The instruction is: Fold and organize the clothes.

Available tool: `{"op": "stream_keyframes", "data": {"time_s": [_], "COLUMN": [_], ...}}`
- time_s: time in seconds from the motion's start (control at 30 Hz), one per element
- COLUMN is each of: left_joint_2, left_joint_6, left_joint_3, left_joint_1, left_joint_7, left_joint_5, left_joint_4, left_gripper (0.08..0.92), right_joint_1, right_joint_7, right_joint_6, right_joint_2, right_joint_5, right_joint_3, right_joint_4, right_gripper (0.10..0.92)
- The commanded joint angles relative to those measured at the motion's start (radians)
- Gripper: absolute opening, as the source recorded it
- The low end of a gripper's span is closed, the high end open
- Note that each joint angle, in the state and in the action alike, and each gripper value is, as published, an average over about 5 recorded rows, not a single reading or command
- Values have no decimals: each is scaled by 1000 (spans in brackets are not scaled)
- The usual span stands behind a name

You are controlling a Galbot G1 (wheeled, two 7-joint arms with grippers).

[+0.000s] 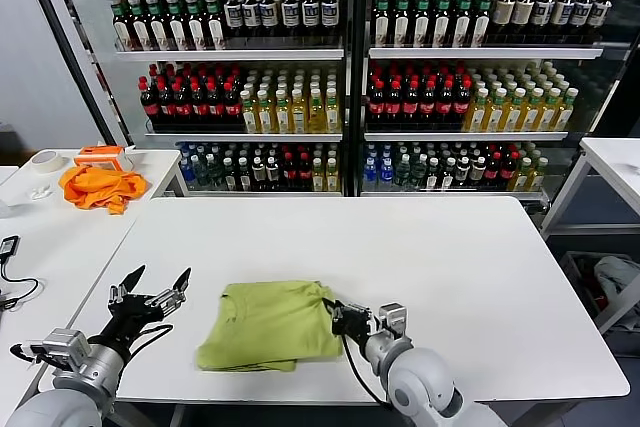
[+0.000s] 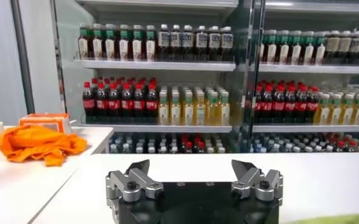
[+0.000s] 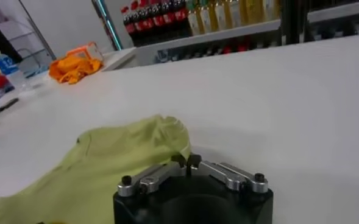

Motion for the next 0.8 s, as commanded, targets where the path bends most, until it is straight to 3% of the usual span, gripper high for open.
{"op": "stream_keyframes", "data": {"time_s": [0.03, 0.37, 0.57, 0.8], "left_joint_2": [-2, -12, -19, -24], "left_joint_6": [-19, -95, -113, -109], "left_joint_3": [9, 43, 61, 93], "left_joint_1": [3, -20, -24, -47], "left_joint_7": [6, 40, 52, 57], "left_joint_5": [44, 147, 169, 176], "left_joint_4": [10, 66, 84, 97], "left_gripper": [823, 823, 823, 823], "right_joint_1": [78, 100, 108, 111], "right_joint_7": [18, -40, -78, -154], "right_joint_6": [-9, -26, 40, 109], "right_joint_2": [-25, -75, -52, -32], "right_joint_5": [22, -52, -185, -239], "right_joint_3": [84, 170, 180, 186], "right_joint_4": [-20, -116, -197, -210], "right_gripper": [114, 114, 114, 134]}}
